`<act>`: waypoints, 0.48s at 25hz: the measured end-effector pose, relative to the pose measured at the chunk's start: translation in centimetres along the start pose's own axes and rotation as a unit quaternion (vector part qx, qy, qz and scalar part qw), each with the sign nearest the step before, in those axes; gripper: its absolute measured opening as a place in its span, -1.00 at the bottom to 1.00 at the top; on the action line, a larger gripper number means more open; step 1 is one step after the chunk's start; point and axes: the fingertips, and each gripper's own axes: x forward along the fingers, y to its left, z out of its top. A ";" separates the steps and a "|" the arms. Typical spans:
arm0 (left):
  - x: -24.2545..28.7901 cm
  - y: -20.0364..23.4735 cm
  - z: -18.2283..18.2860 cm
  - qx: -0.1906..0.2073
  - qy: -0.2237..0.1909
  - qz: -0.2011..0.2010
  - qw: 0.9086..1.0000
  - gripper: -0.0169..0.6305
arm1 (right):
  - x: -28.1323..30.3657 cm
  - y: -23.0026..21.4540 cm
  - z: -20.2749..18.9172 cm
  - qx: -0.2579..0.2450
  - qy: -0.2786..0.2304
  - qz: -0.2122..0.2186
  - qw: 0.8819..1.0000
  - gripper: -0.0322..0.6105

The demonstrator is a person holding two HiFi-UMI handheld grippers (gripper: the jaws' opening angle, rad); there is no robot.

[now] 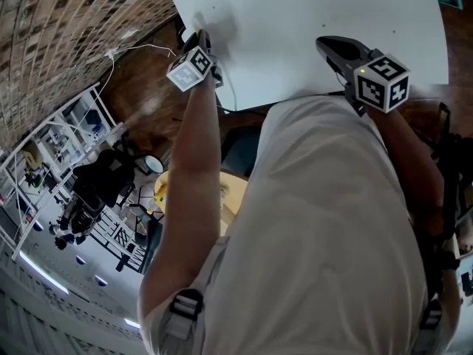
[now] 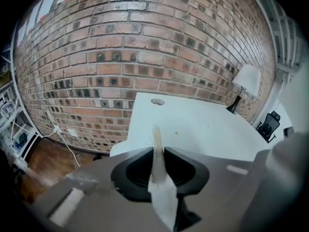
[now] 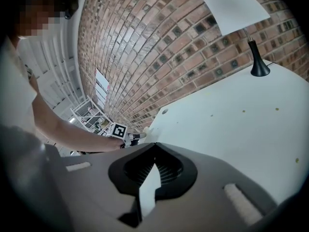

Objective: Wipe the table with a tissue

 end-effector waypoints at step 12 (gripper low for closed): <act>5.0 -1.2 3.7 0.119 0.027 -0.024 0.992 -0.72 | -1.3 -0.9 -0.9 0.021 -0.004 -0.026 0.999 -0.88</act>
